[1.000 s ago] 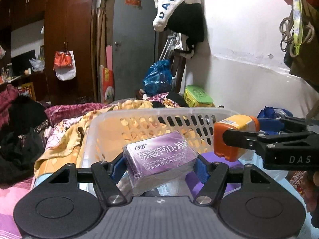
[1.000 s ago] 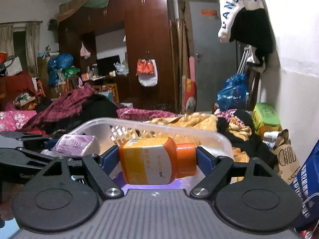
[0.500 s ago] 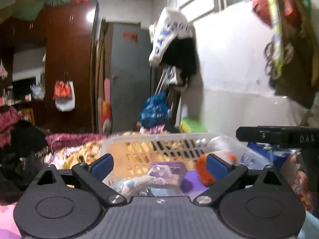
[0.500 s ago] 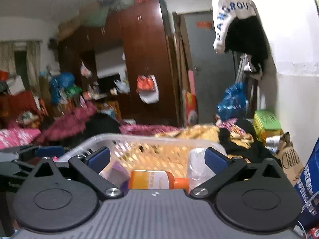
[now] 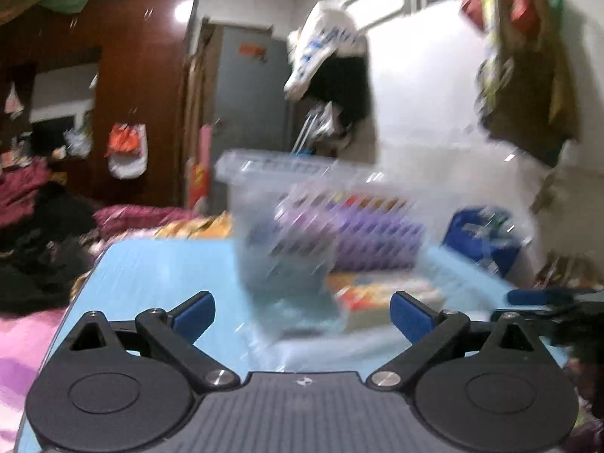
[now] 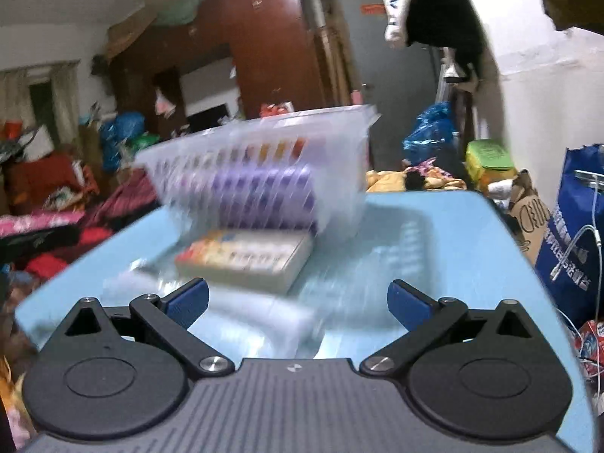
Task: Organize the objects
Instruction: 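Withdraw both grippers back from the basket, then close the right gripper on the clear plastic bag beside the basket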
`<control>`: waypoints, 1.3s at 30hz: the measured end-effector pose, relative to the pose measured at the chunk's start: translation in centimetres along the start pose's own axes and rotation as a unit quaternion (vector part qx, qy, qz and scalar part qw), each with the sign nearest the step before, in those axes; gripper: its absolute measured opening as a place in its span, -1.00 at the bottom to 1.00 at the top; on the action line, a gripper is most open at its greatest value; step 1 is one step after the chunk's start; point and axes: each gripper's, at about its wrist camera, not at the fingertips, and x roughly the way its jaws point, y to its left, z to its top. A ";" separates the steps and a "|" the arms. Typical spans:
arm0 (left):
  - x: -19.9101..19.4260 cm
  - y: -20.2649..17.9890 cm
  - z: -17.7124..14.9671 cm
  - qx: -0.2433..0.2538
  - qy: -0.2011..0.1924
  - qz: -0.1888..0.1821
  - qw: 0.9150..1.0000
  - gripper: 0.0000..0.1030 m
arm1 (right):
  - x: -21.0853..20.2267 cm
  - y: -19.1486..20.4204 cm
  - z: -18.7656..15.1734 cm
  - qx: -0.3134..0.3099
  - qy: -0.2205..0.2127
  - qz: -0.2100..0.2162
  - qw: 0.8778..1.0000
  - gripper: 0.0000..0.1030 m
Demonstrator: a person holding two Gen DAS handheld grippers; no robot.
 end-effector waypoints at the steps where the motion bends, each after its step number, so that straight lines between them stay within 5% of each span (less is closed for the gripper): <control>1: 0.5 0.5 -0.1 -0.006 0.013 0.000 1.000 0.95 | 0.4 0.2 -0.1 -0.010 0.006 0.000 1.000 1.00; 6: 1.9 1.7 -0.8 -0.019 0.054 -0.007 0.998 0.94 | 1.4 -0.1 -0.9 -0.001 0.022 0.019 1.000 0.97; 12: 4.4 0.2 -1.1 0.007 0.117 -0.029 0.993 0.92 | 1.7 0.8 -1.6 -0.026 0.041 0.008 0.999 0.64; 17: 5.4 -1.1 -1.0 0.032 0.132 -0.020 0.990 0.91 | 1.8 1.6 -1.9 -0.055 0.042 -0.018 0.997 0.42; 21: 5.0 -2.1 -1.4 0.073 0.119 0.001 0.990 0.40 | 1.6 1.4 -2.0 -0.065 0.035 -0.002 0.997 0.23; 27: 3.7 -1.6 -1.9 0.053 0.094 -0.022 0.994 -0.38 | 1.0 0.5 -2.4 -0.064 0.018 0.014 0.998 -0.31; 39: 0.5 -1.3 -3.4 0.051 0.016 -0.044 0.998 -0.61 | -0.7 1.4 -2.2 -0.083 -0.003 0.034 0.996 -0.57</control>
